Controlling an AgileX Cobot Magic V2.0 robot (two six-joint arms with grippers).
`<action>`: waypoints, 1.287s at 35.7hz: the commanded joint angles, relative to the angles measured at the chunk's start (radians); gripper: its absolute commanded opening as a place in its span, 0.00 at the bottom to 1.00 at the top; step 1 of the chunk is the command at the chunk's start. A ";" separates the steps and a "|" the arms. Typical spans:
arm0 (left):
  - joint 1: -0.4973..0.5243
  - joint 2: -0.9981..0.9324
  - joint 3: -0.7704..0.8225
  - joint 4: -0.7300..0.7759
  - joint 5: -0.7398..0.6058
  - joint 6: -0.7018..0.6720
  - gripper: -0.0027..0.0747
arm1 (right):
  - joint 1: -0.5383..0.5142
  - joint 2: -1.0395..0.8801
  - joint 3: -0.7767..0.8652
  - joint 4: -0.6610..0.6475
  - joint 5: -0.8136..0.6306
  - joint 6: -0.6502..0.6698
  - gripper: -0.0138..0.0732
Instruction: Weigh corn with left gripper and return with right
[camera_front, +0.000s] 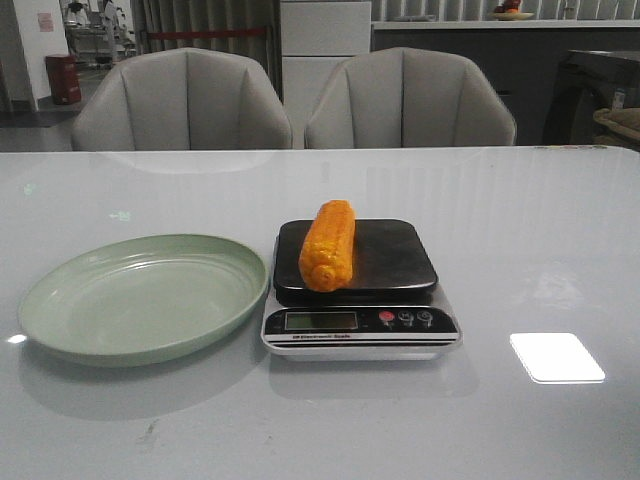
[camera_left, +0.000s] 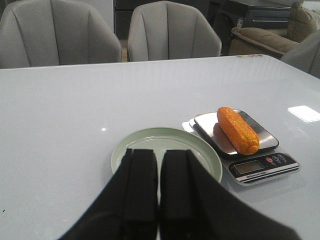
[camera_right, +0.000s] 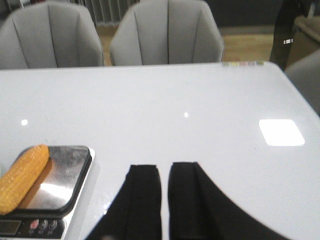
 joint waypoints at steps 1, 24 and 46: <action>0.002 0.012 -0.027 0.010 -0.075 -0.005 0.19 | -0.001 0.070 -0.052 0.000 -0.013 0.000 0.40; 0.002 0.012 -0.027 0.012 -0.075 -0.005 0.19 | 0.319 0.439 -0.219 0.056 0.023 -0.002 0.86; 0.002 0.012 -0.027 0.016 -0.075 -0.005 0.19 | 0.499 1.200 -0.953 0.067 0.379 0.275 0.85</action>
